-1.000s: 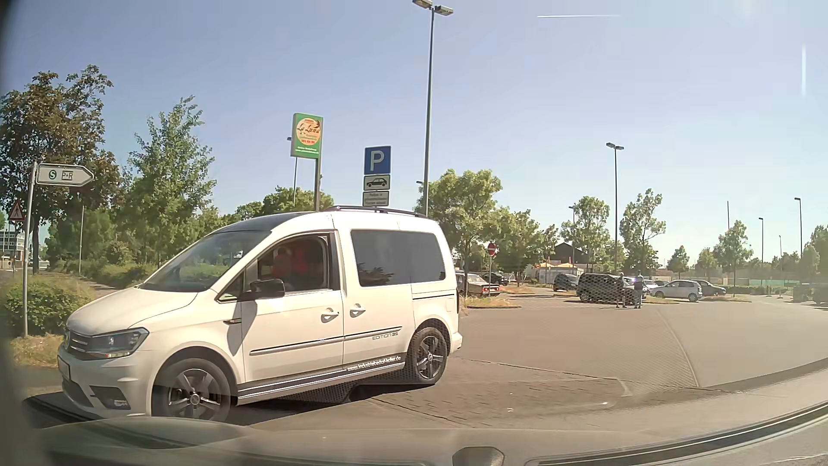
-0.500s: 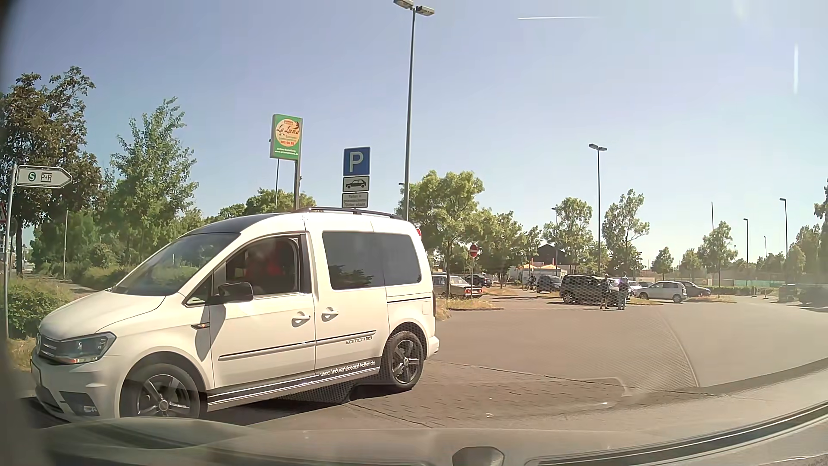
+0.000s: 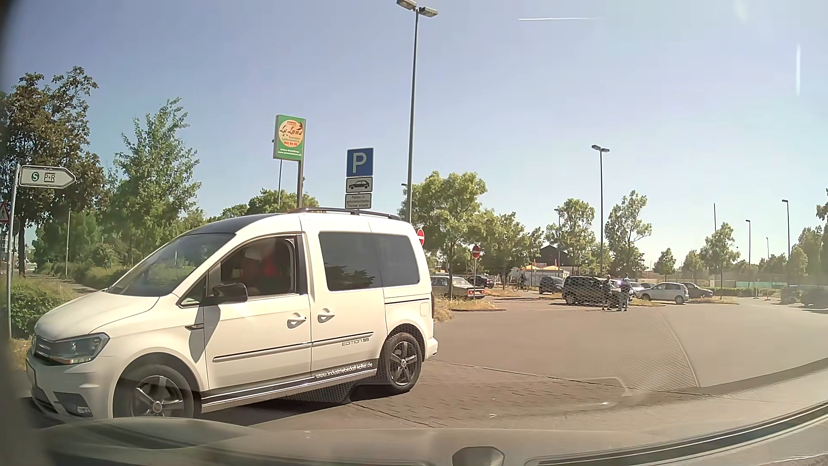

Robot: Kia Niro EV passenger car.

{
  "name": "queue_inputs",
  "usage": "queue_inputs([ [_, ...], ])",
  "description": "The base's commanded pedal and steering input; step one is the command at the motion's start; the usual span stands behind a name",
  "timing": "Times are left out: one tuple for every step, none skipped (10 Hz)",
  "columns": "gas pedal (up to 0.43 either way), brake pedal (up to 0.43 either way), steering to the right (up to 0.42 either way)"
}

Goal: Follow the waypoints while adhering to traffic rules and regulations

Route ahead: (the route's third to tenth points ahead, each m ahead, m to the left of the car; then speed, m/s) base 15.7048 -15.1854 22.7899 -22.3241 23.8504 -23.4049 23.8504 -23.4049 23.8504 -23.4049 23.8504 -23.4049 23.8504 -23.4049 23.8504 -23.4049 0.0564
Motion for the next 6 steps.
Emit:
queue_inputs([
  [0.000, 0.024, 0.965],
  [0.000, 0.024, 0.966],
  [0.000, 0.024, 0.966],
  [0.020, 0.024, 0.966],
  [0.028, 0.024, 0.966],
  [0.079, 0.024, 0.966],
])
